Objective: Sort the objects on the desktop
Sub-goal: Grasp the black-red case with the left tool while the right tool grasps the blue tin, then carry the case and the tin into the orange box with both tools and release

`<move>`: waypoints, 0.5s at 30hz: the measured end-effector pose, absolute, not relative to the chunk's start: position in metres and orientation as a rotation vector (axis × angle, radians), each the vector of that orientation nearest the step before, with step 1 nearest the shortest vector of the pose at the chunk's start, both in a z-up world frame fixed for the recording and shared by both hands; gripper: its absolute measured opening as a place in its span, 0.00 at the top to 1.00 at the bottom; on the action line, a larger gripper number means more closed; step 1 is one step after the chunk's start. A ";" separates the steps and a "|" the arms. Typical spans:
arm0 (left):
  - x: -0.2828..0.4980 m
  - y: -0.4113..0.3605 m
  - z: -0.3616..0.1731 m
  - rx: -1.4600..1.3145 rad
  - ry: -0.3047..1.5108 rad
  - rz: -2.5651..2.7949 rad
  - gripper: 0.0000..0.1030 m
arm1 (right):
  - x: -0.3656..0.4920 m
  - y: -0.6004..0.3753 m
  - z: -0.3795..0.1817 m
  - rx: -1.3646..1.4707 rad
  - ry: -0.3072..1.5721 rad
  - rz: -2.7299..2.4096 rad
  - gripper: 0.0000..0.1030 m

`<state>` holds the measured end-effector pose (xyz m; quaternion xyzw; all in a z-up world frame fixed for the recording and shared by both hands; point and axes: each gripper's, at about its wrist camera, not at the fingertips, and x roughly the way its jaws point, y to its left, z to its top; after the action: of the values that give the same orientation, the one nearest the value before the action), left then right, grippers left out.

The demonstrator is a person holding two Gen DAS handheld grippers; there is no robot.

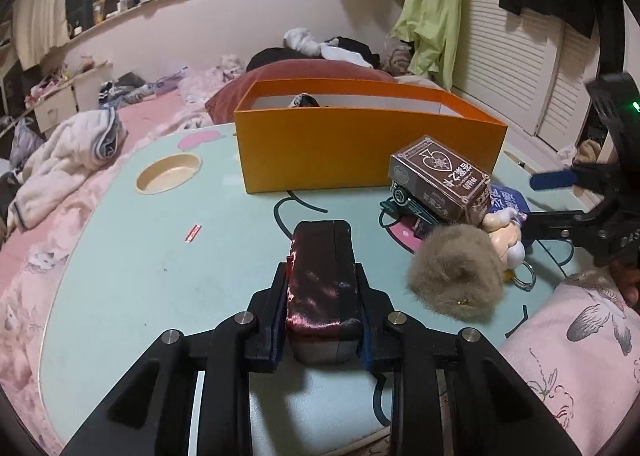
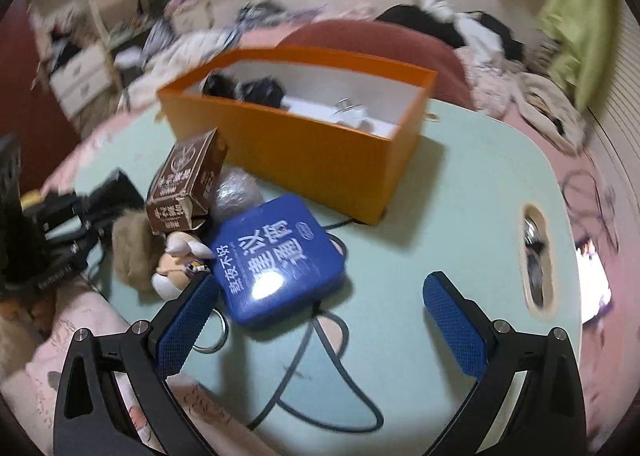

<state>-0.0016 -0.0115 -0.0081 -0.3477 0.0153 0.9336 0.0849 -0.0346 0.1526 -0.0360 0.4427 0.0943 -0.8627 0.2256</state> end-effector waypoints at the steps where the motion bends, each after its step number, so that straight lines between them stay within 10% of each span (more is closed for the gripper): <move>1: -0.002 -0.011 -0.008 -1.037 0.054 2.787 0.74 | -0.038 0.147 -0.037 1.226 0.298 -2.361 0.01; 7: -0.002 -0.009 -0.008 -1.035 0.063 2.789 0.74 | -0.059 0.124 -0.053 1.291 0.386 -2.277 0.03; 10: -0.001 -0.009 -0.008 -1.032 0.060 2.787 0.74 | -0.051 0.128 -0.048 1.234 0.357 -2.284 0.35; 15: 0.001 -0.010 -0.005 -1.024 0.035 2.777 0.74 | -0.027 0.148 -0.048 1.182 0.279 -2.344 0.35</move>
<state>0.0009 -0.0103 -0.0052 -0.3446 0.0117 0.9343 0.0907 -0.0273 0.1481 -0.0484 0.4336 0.1023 -0.8602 0.2483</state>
